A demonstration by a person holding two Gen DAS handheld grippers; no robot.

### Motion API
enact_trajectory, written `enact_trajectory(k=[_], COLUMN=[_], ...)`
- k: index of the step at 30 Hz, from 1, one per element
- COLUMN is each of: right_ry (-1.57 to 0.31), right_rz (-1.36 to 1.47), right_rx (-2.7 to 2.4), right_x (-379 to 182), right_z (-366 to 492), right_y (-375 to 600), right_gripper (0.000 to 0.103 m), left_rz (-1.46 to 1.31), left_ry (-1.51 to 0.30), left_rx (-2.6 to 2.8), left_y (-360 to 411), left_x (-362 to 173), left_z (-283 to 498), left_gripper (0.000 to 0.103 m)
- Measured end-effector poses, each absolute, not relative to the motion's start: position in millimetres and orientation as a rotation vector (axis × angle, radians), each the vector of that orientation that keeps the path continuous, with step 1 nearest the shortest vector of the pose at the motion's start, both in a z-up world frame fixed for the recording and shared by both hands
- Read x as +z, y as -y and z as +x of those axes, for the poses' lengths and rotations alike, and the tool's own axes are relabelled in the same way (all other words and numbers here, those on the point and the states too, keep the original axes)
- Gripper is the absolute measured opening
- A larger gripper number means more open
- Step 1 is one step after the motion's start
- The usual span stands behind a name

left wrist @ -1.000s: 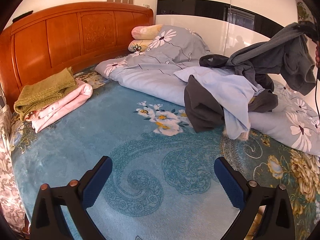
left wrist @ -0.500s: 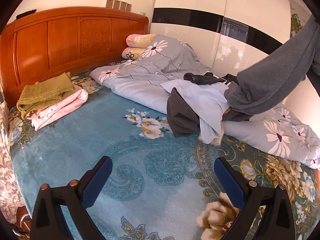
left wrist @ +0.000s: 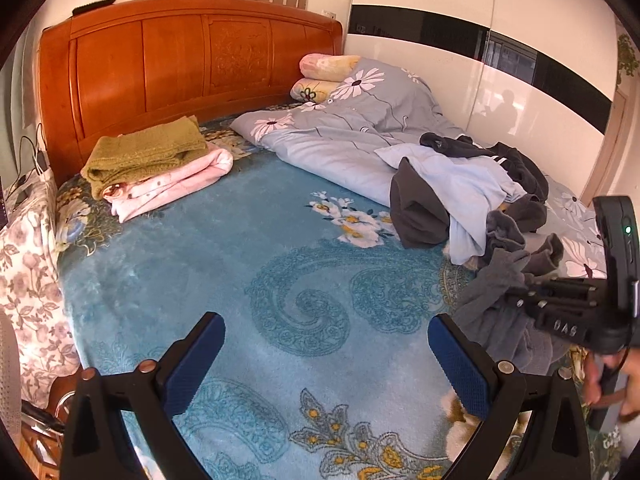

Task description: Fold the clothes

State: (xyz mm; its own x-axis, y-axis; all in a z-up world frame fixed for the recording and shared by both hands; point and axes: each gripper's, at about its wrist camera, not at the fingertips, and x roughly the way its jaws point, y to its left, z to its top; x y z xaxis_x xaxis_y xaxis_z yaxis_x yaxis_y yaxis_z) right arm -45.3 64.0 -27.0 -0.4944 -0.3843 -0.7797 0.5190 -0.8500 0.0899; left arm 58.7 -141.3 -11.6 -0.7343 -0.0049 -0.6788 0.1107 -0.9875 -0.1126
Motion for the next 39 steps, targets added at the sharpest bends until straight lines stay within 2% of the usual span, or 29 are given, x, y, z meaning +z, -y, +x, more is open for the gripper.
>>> enact_trajectory(k=[5,7,8,10,16,18,21,23,27,30,34,36,37,39], right_ry=[-0.177,-0.183,-0.185,-0.190,-0.068,-0.004,0.097,0.218,0.579,0.717,0.809,0.859,0.889,0.950], right_rz=[1.210,1.248,1.267,1.303,1.310,1.298,1.316,1.341,1.346,1.384,1.456,1.477,1.485,1.480], right_rx=[-2.185,-2.131,-2.105,-2.059,-2.122,-2.228,-2.434,-2.546,-2.680,-2.728,-2.742,-2.736,-2.734,-2.728], right_x=[-68,-81,-87,-99,-81,-68,-58,-54,-61,-69,-85,-93,-98,-104], right_z=[1,25,37,62,114,116,112,107,117,131,152,158,160,162], right_y=[-34,-38,-41,-49,-130,-163,-214,-247,-307,-332,-350,-356,-358,-361], right_gripper=[0.013,0.018,0.025,0.027,0.028,0.037,0.040,0.040,0.040,0.040,0.040,0.040,0.040,0.040], left_rz=[1.162,1.182,1.192,1.211,1.229,1.258,1.312,1.337,1.298,1.380,1.389,1.384,1.403,1.445], left_ry=[-0.222,-0.243,-0.248,-0.248,-0.177,-0.139,0.052,0.281,0.739,0.837,0.885,0.909,0.899,0.746], left_rx=[-2.856,-2.863,-2.868,-2.882,-3.027,-3.115,-3.244,-3.276,-3.205,-3.113,-3.049,-3.062,-3.076,-3.105], left_y=[141,139,137,130,77,45,-21,-67,-139,-161,-170,-171,-170,-156], left_x=[-23,-27,-28,-30,-20,-12,-2,-3,-26,-53,-75,-79,-80,-76], left_z=[63,63,62,61,67,67,67,67,66,52,37,35,34,28], left_gripper=[0.103,0.103,0.103,0.103,0.103,0.103,0.103,0.103,0.103,0.103,0.091,0.079,0.063,0.054])
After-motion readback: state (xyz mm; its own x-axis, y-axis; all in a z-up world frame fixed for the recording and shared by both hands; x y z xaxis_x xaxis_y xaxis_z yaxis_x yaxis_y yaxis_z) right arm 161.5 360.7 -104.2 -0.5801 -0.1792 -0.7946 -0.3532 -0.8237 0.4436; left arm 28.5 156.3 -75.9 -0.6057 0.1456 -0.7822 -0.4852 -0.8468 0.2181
